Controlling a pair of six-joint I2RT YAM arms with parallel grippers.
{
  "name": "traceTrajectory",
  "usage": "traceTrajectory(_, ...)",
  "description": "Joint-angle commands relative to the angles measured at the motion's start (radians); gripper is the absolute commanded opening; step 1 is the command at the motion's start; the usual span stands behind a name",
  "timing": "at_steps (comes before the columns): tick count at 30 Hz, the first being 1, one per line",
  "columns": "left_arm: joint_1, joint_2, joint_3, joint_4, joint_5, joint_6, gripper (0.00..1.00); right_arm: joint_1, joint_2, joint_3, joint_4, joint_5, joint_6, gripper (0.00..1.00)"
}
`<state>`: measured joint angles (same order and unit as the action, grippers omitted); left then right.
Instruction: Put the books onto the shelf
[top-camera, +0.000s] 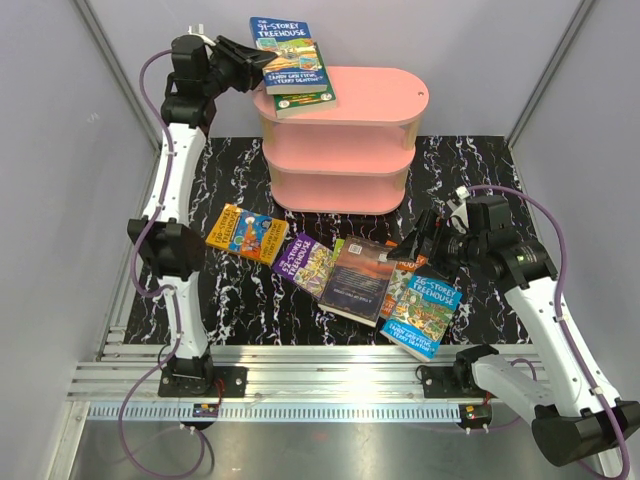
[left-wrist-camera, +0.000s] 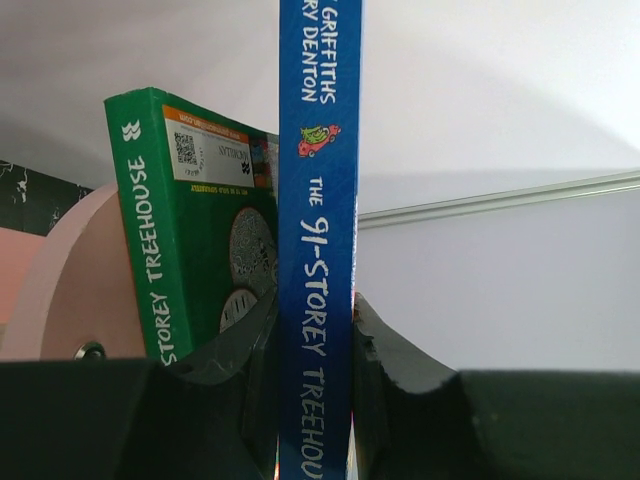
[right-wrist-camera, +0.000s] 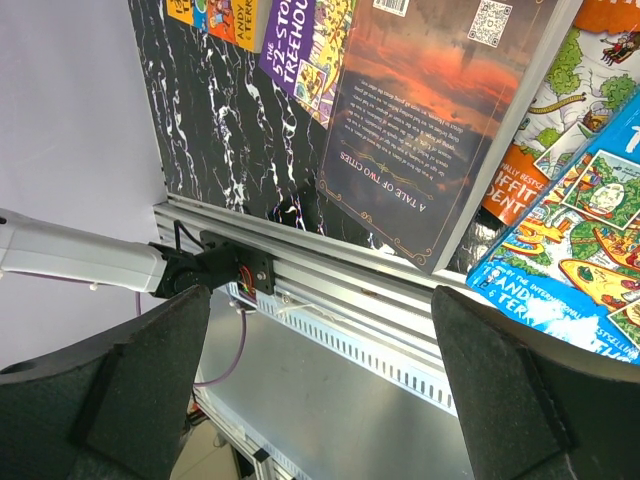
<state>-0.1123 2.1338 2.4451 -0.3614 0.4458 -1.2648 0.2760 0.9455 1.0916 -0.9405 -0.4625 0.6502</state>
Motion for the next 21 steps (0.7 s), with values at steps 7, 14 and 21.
traceTrajectory(7,-0.003,-0.115,-0.061,0.036,0.100,0.007,0.05,0.000,-0.004,-0.019,0.035,-0.018,-0.011,1.00)
traceTrajectory(14,-0.029,-0.138,-0.080,0.038,0.028,0.036,0.40,0.000,-0.016,-0.042,0.049,-0.031,0.003,1.00)
traceTrajectory(21,-0.017,-0.118,0.014,-0.091,0.053,0.053,0.99,0.000,-0.048,-0.062,0.048,-0.024,0.008,1.00)
